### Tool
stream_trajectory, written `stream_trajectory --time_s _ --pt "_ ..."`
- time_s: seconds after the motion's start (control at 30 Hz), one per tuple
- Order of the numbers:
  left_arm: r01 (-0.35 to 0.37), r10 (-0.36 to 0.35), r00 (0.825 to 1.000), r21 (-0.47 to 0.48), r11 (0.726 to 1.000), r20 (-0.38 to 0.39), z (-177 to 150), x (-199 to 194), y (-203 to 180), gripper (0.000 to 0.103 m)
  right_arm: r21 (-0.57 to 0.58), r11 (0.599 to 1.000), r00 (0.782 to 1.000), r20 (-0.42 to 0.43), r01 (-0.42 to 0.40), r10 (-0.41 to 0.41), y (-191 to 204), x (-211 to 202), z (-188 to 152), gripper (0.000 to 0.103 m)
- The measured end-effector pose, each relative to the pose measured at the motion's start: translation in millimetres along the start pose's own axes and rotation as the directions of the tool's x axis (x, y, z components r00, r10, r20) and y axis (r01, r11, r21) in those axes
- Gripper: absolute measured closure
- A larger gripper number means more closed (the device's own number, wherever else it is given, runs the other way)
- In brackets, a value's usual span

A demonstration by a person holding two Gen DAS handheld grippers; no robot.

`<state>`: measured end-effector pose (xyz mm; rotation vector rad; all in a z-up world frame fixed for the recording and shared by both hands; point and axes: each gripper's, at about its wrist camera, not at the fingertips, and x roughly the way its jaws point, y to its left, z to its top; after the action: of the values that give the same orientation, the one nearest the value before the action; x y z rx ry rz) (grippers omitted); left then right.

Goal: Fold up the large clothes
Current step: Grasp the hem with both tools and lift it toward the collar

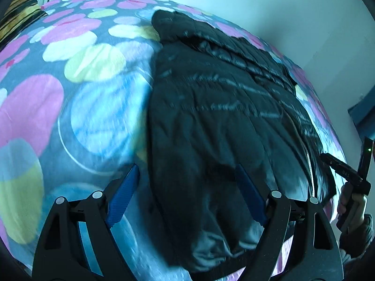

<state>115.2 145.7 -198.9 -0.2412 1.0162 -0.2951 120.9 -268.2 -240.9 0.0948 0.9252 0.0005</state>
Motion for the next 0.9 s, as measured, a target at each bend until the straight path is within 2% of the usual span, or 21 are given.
stream_trajectory --time_s 0.2,0.33,0.43,0.6,0.63,0.7,0.8,0.9 --pt "0.054 -0.054 0.998 0.001 0.999 -0.012 -12 -2 -2 0.020 0.011 0.998 0.997 -0.041 -0.059 0.059 5 0 -28 0.036" --pt "0.088 -0.088 0.996 0.011 0.996 -0.028 -20 -2 -7 0.023 0.022 0.996 0.995 -0.048 -0.091 0.092 4 -3 -35 0.050" --pt "0.101 -0.101 0.995 0.015 0.995 -0.026 -24 -2 -9 0.036 0.007 0.995 0.993 -0.055 -0.104 0.104 7 -4 -37 0.061" --pt "0.133 -0.133 0.991 0.013 0.991 -0.031 -27 -2 -11 0.066 0.002 0.992 0.991 -0.052 -0.124 0.124 11 -7 -42 0.080" --pt "0.129 -0.129 0.991 0.013 0.992 -0.027 -27 -3 -11 0.068 -0.003 0.993 0.991 -0.050 -0.122 0.122 12 -8 -43 0.085" --pt "0.123 -0.123 0.992 0.016 0.992 -0.010 -27 -8 -12 0.082 0.001 0.992 0.991 -0.040 -0.127 0.127 12 -12 -44 0.091" --pt "0.122 -0.122 0.992 0.021 0.992 0.018 -26 -22 -14 0.089 0.029 0.989 0.989 -0.017 -0.145 0.145 7 -22 -45 0.094" --pt "0.122 -0.125 0.989 0.041 0.992 0.079 -27 -50 -22 0.091 0.034 0.989 0.989 0.016 -0.146 0.146 6 -38 -47 0.095"
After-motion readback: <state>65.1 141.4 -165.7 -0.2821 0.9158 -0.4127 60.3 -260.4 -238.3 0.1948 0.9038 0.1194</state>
